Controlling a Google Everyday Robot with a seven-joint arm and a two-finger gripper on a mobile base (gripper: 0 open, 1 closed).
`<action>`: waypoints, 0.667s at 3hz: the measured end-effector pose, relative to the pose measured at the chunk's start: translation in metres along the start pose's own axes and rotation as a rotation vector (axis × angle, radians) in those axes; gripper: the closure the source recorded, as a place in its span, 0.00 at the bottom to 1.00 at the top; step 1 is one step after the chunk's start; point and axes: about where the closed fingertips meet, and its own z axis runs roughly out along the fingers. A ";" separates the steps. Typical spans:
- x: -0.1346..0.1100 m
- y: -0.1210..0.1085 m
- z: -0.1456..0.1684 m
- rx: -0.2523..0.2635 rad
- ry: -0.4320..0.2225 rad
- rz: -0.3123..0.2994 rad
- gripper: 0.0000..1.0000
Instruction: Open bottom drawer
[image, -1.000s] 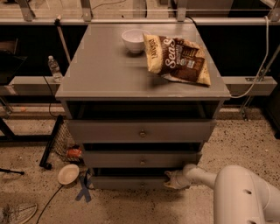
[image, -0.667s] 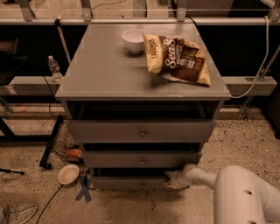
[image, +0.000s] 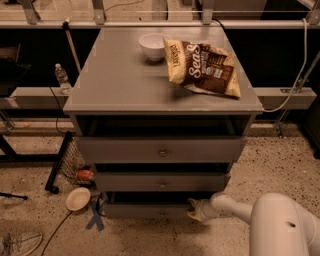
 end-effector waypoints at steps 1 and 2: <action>-0.003 -0.001 -0.005 0.000 0.000 0.000 1.00; -0.003 -0.001 -0.005 0.000 0.000 0.000 1.00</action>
Offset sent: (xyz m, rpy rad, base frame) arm -0.1025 0.0038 -0.0251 0.0861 0.0755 -0.0138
